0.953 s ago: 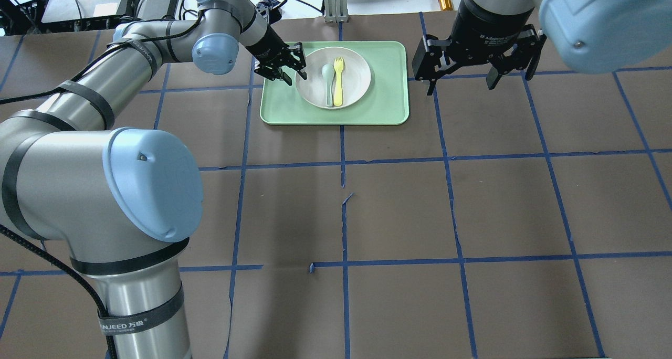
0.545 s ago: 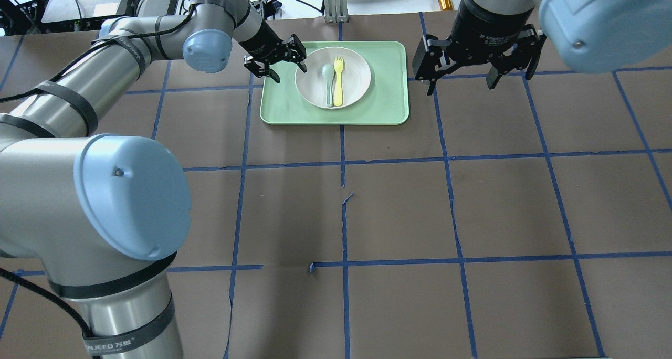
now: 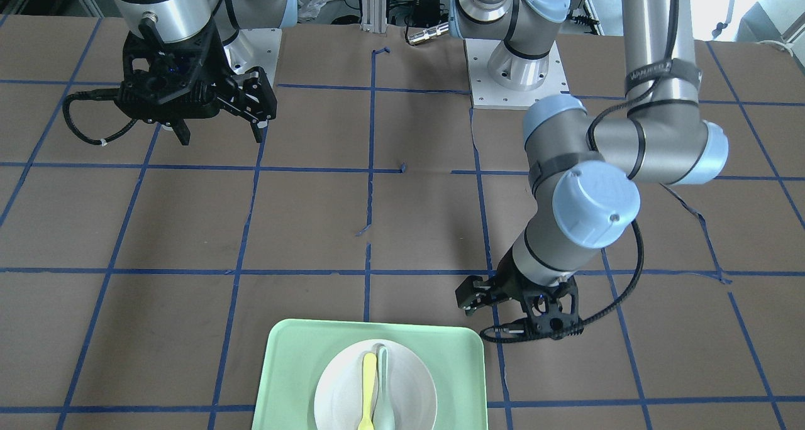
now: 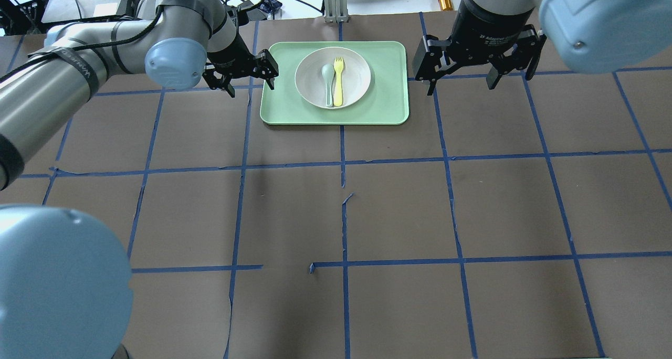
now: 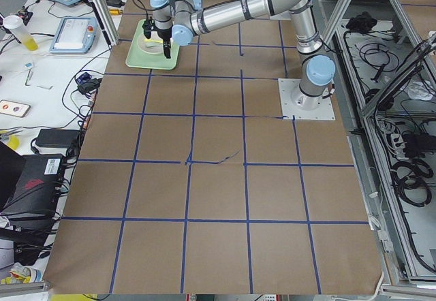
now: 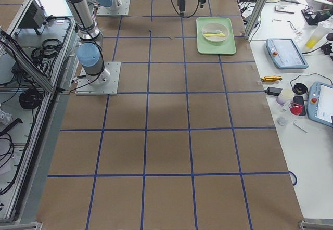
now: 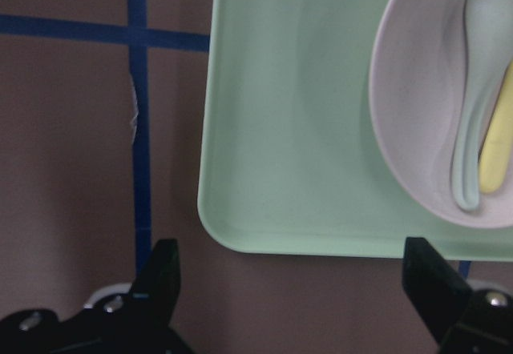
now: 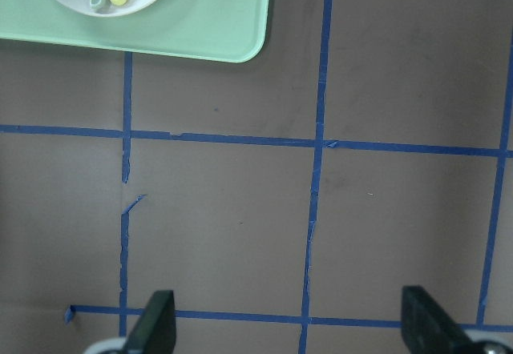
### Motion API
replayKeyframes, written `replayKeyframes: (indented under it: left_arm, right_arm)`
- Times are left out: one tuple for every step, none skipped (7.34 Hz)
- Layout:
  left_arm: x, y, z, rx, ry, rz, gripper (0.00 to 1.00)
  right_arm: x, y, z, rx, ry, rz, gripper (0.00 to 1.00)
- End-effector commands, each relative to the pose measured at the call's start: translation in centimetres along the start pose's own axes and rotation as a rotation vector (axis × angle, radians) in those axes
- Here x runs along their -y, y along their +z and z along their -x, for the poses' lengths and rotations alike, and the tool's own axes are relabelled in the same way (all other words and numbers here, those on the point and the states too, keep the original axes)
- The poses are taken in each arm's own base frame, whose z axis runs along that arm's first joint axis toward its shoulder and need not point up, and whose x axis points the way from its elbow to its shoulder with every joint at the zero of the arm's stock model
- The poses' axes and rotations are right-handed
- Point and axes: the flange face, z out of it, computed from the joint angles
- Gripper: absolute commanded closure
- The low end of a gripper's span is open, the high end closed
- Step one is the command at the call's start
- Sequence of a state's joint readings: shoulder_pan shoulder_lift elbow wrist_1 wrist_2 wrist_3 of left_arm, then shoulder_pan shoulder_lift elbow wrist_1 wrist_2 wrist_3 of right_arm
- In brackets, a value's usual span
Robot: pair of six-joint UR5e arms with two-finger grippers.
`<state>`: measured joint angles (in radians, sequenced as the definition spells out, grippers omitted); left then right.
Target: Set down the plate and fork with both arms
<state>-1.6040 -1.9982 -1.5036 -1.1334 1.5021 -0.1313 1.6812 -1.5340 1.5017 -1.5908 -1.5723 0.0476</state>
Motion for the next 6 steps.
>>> replayKeyframes:
  left_arm:
    - [-6.2, -8.3, 0.5, 0.088, 0.013, -0.054, 0.0]
    - [-8.8, -11.6, 0.5, 0.11, 0.02, -0.065, 0.0]
    - [-11.1, -14.1, 0.4, 0.116, 0.029, -0.026, 0.0]
    - [-13.1, -17.4, -0.1, 0.117, 0.04, -0.013, 0.0]
    - [-14.2, -19.6, -0.2, 0.121, 0.043, 0.003, 0.0]
    - [-15.0, -19.3, -0.1, 0.124, 0.045, 0.031, 0.0]
  right_arm:
    - [0.0, 0.0, 0.0, -0.002, 0.0, 0.0, 0.0]
    - [0.0, 0.0, 0.0, 0.0, 0.0, 0.0, 0.0]
    - [0.0, 0.0, 0.0, 0.0, 0.0, 0.0, 0.0]
    - [0.0, 0.0, 0.0, 0.0, 0.0, 0.0, 0.0]
    - [0.0, 0.1, 0.0, 0.0, 0.0, 0.002, 0.0]
    - [0.0, 0.2, 0.0, -0.002, 0.0, 0.005, 0.0]
